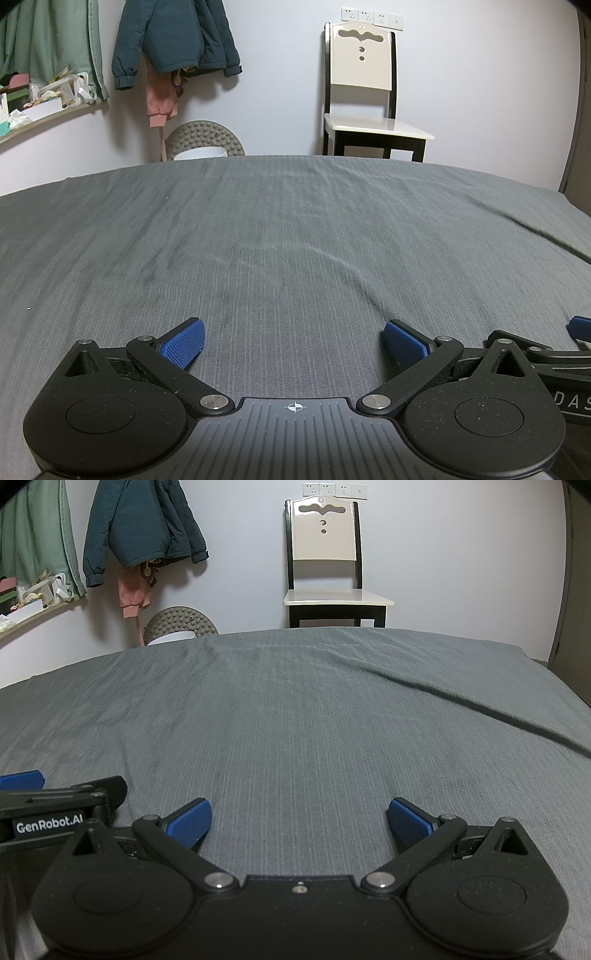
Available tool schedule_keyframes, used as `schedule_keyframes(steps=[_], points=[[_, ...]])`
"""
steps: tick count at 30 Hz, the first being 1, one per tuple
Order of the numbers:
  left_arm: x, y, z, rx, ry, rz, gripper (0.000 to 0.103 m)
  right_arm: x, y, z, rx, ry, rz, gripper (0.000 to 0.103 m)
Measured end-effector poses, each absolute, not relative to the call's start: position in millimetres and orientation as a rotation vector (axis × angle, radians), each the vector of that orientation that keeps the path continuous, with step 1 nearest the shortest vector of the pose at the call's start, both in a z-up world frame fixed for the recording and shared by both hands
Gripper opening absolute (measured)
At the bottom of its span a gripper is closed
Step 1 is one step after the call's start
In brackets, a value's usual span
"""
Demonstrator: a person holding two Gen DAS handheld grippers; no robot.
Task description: Fold clothes
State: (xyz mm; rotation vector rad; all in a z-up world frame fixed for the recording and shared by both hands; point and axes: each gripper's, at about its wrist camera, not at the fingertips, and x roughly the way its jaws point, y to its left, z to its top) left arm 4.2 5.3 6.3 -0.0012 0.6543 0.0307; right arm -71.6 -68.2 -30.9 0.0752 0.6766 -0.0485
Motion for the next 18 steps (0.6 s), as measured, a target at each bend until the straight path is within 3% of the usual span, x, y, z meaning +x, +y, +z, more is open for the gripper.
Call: schedule_keyframes(steps=[18], points=[[5.0,5.5,7.8,-0.003,0.655,0.031,0.103,-71.7,-68.9,-31.2,0.076,0.677,-0.048,0.103]])
